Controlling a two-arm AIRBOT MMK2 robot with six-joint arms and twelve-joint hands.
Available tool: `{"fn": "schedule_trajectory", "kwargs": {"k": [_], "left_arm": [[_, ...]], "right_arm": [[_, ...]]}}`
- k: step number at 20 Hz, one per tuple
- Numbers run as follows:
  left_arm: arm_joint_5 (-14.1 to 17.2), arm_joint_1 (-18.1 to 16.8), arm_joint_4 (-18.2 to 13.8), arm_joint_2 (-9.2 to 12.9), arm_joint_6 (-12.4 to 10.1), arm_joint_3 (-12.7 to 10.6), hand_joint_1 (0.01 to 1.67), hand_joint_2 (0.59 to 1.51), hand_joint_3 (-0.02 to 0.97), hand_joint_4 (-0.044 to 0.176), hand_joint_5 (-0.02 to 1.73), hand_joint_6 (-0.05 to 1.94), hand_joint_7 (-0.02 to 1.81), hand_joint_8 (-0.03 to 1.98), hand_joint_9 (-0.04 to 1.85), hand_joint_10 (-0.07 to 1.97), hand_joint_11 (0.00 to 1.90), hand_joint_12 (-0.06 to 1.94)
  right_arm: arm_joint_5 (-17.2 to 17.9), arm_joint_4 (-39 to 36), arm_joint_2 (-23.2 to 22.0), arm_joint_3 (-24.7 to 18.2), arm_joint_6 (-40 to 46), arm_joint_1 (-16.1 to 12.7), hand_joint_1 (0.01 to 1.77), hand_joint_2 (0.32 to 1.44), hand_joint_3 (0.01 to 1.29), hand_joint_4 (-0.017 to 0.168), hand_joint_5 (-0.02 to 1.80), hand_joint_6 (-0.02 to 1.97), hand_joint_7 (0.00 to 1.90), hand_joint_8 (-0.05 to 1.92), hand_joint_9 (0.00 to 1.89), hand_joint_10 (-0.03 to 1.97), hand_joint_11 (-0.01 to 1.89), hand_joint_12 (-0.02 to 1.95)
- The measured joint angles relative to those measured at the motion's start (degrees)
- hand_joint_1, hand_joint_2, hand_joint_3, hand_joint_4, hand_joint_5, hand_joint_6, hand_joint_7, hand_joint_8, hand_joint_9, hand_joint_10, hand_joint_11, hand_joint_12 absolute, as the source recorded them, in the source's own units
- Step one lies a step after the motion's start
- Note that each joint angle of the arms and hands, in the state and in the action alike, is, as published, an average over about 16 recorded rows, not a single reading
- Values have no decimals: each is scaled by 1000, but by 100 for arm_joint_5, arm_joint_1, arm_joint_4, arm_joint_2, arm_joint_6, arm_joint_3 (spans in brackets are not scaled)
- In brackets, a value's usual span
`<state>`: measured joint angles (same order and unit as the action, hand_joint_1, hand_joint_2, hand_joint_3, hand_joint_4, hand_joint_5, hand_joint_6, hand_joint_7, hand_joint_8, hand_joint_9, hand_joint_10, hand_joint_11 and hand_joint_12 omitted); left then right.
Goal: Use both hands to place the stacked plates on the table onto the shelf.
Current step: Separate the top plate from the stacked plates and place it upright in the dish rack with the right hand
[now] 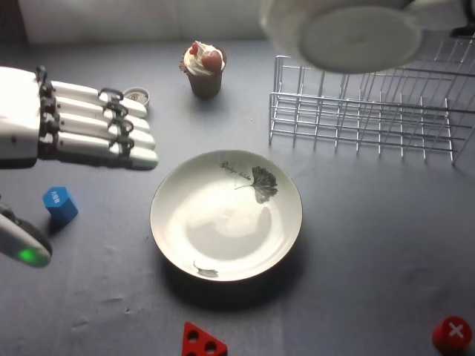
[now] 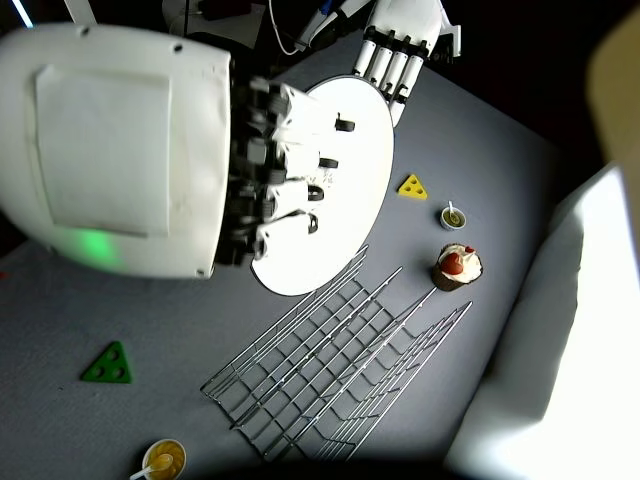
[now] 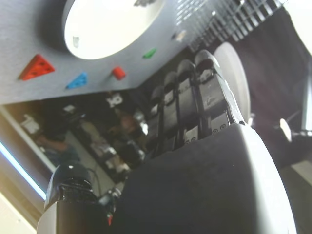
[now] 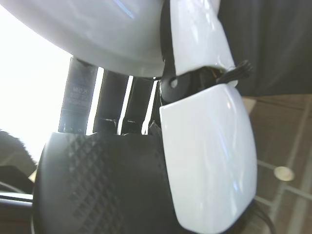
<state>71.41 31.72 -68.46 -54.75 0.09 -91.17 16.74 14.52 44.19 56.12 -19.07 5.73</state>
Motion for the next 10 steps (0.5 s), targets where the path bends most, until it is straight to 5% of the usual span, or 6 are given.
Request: {"fn": "schedule_trajectory", "kwargs": {"k": [10], "left_arm": [[48, 40, -313, -105, 0, 24, 24, 1019, 11, 1, 142, 6, 184, 2, 178, 11, 150, 8]], "right_arm": [[-488, -99, -8, 478, 742, -46, 1496, 958, 12, -5, 947, 813, 1134, 531, 1184, 574, 998, 1340]]}}
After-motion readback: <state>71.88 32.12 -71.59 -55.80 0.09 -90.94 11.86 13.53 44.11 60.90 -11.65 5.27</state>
